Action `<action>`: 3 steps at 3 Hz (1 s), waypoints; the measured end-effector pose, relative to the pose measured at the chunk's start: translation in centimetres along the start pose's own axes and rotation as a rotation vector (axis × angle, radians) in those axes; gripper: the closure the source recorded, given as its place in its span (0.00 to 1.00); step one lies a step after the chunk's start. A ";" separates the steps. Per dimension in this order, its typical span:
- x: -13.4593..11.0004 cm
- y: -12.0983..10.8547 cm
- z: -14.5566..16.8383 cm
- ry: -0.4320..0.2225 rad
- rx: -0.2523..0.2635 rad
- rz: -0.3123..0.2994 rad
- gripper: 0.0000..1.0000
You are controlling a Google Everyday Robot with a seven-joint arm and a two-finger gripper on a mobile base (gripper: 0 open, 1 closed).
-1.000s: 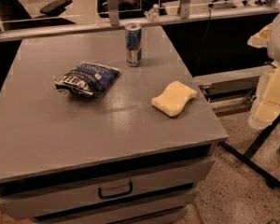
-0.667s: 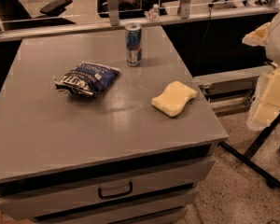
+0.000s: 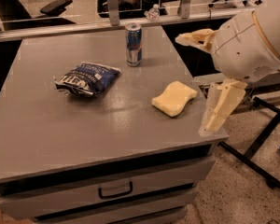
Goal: Pick blue chip bag
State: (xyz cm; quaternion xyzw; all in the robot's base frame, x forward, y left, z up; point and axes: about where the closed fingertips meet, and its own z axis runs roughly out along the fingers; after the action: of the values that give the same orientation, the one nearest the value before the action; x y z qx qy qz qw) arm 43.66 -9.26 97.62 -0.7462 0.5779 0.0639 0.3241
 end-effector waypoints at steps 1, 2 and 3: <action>-0.1 -4.9 9.1 -0.170 -0.026 -0.226 0.00; 1.5 -4.9 12.7 -0.220 -0.061 -0.236 0.00; 0.4 -6.1 13.8 -0.247 -0.041 -0.278 0.00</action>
Offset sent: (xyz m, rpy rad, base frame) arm 0.0567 0.0515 -0.0384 0.0712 -0.0808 0.2237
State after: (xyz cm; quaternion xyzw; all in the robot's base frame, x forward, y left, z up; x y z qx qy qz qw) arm 53.15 -1.15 89.14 -0.8118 0.4237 0.1213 0.3830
